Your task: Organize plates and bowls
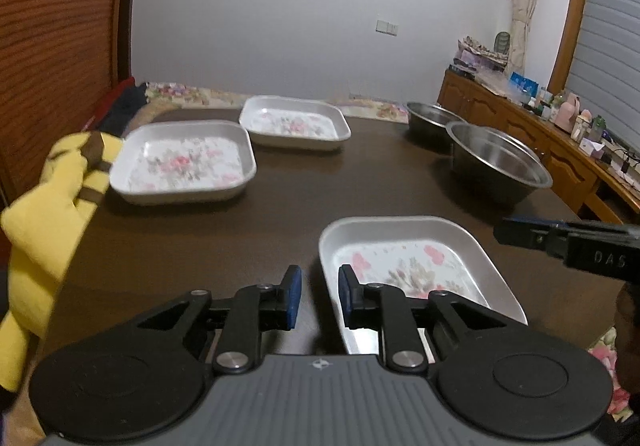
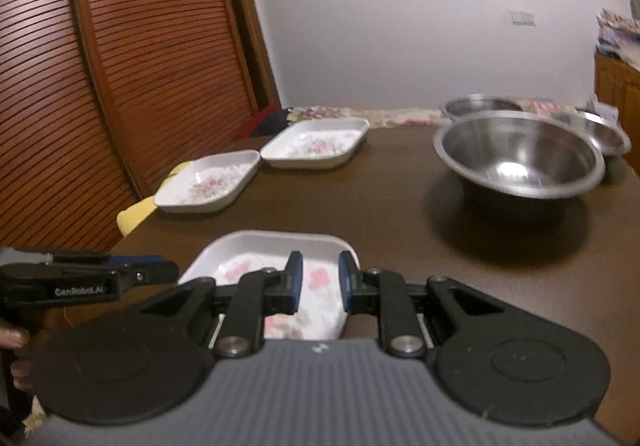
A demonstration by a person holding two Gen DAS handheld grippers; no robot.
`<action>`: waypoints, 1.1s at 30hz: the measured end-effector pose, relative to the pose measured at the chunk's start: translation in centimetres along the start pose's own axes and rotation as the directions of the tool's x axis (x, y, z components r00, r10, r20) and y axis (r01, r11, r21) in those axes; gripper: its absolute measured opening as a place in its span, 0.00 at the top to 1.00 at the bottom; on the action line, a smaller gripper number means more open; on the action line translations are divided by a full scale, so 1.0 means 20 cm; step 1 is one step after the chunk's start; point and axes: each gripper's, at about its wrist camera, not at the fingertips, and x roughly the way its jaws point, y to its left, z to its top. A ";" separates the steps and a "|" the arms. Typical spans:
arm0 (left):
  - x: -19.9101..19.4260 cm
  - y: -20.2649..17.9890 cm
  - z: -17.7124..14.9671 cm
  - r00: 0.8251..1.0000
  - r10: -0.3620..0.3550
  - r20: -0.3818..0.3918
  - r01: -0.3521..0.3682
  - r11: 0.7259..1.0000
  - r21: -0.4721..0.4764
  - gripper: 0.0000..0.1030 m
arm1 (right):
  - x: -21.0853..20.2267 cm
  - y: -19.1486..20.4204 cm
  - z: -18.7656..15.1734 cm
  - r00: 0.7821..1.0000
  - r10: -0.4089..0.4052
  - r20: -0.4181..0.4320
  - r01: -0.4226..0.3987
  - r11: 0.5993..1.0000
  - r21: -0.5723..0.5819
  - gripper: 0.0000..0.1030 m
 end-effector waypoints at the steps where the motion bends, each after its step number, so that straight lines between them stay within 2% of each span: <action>1: -0.01 0.01 0.02 1.000 0.004 0.006 -0.005 1.000 0.006 0.79 | 0.01 0.01 0.02 1.000 0.008 0.001 -0.008 1.000 -0.010 0.80; 6: -0.01 0.09 0.12 0.999 0.033 0.029 -0.034 0.999 0.026 0.78 | 0.09 0.08 0.13 0.998 0.056 -0.010 -0.056 0.997 -0.059 0.80; 9: 0.00 0.14 0.17 0.998 0.049 0.033 -0.049 0.998 0.024 0.71 | 0.14 0.13 0.19 0.996 0.085 -0.024 -0.087 0.993 -0.079 0.79; 12: 0.02 0.22 0.23 0.997 0.064 0.037 -0.065 0.998 0.024 0.66 | 0.20 0.18 0.26 0.993 0.112 -0.034 -0.115 0.989 -0.093 0.68; 13: 0.02 0.24 0.24 0.997 0.071 0.039 -0.072 0.997 0.025 0.65 | 0.23 0.19 0.28 0.992 0.122 -0.040 -0.126 0.987 -0.097 0.68; 22: 0.13 0.52 0.37 0.992 0.126 0.029 -0.126 0.992 -0.007 0.65 | 0.47 0.31 0.44 0.975 0.175 -0.133 -0.191 0.975 -0.113 0.68; 33: 0.32 0.74 0.45 0.989 0.150 -0.010 -0.151 0.988 -0.017 0.64 | 0.74 0.39 0.51 0.956 0.195 -0.217 -0.226 0.966 -0.127 0.68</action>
